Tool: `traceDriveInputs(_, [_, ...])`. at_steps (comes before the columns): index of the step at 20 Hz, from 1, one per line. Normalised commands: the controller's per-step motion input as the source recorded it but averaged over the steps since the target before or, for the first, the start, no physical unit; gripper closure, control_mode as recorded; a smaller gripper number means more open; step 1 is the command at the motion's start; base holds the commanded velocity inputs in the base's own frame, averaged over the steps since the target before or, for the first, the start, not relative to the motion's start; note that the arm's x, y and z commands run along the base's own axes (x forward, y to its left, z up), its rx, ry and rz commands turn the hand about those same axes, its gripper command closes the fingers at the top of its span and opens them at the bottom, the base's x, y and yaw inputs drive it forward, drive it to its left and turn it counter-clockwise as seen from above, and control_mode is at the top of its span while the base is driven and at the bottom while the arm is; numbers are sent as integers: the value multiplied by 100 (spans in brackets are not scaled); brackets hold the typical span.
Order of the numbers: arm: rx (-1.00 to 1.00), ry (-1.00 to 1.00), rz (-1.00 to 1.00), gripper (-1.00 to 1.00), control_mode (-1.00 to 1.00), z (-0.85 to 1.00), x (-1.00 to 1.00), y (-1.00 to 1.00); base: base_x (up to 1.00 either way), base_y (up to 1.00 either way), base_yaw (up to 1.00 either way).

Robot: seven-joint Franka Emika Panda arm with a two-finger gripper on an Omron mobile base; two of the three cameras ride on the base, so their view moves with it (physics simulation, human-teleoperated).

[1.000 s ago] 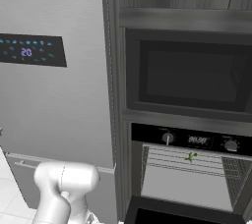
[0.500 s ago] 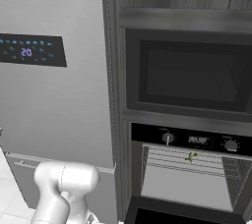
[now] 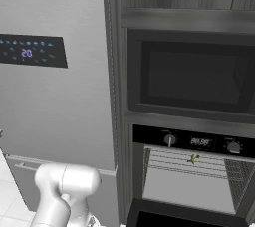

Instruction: Take the fish from the oven and place it on the plate on the counter.

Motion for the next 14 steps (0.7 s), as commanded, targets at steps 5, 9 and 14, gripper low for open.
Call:
traceDriveInputs(5, [0,5,0,-100,-100,7,33,2,0,0,0])
traceDriveInputs(9, [0,3,0,-100,-100,-31,73,3,0,0,0])
traceDriveInputs(14, [0,7,0,-100,-100,-25,68,0,0,0,0])
